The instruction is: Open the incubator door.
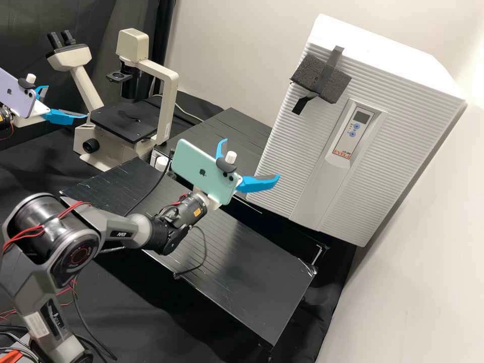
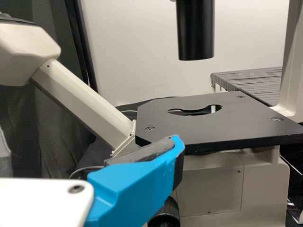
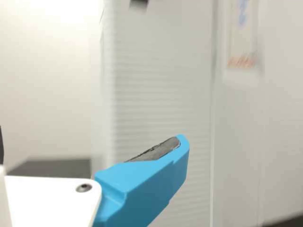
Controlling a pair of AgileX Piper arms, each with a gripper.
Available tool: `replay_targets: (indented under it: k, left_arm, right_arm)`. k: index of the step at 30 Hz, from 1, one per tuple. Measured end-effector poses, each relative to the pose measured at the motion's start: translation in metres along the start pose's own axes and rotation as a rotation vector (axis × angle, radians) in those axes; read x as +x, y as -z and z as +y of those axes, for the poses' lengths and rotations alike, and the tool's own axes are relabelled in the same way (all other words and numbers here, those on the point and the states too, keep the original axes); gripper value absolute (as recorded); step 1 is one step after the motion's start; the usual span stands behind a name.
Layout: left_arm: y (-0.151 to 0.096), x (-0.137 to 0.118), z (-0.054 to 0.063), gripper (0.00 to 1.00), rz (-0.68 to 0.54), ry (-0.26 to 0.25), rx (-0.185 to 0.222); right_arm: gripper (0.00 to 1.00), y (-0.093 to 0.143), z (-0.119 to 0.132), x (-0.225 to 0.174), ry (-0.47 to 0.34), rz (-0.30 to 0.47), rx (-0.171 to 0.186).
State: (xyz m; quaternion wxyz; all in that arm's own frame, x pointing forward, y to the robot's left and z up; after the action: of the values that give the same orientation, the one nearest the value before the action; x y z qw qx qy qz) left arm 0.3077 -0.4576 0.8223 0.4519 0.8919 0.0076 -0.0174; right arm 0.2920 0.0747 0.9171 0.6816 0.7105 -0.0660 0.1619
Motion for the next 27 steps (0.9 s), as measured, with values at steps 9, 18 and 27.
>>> replay_targets:
  k: [9,18,27]
  left_arm:
    - [0.000,0.000,0.000,1.00,0.000,0.000,0.000]
    - [0.000,0.000,0.000,1.00,0.000,0.000,0.000]
    - [0.000,0.000,0.000,1.00,0.000,0.000,0.000]
  right_arm:
    - [1.00,0.019,0.033,0.025,-0.181,-0.135,-0.055]
    - [1.00,0.039,0.037,0.034,-0.209,-0.145,-0.112]
    - [1.00,0.060,0.038,0.042,-0.213,-0.114,-0.134]
